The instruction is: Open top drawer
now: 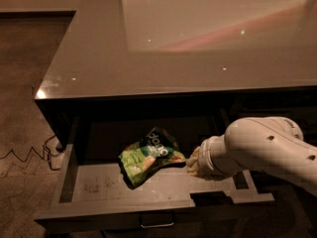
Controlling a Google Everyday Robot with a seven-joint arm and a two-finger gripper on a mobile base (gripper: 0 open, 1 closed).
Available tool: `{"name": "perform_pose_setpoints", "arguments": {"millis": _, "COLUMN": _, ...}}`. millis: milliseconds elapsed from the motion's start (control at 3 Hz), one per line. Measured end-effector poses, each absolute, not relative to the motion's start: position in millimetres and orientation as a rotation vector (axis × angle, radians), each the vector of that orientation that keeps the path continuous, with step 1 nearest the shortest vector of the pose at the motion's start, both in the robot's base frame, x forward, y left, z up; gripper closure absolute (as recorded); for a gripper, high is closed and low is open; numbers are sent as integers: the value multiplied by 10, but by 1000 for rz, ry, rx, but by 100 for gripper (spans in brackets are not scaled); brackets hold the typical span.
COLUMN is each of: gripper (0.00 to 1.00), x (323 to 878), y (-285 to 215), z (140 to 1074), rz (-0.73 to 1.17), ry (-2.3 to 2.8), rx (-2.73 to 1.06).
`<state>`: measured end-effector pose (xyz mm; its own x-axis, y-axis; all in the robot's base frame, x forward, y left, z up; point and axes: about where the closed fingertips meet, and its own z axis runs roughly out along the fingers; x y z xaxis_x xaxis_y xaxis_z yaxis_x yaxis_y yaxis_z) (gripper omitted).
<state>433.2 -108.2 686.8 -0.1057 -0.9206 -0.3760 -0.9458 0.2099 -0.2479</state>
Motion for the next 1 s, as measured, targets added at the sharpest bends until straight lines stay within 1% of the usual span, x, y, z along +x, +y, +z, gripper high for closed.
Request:
{"name": "perform_pose_setpoints", "arguments": {"millis": 667, "gripper": 100, "x": 4359, "y": -1147, "z": 6455, "rz": 64, "ry": 2121, "rx": -1756}}
{"name": "perform_pose_setpoints", "arguments": {"millis": 1000, "gripper": 100, "x": 4256, "y": -1114, "z": 6271, "rz": 47, "ry": 2146, "rx": -1788}}
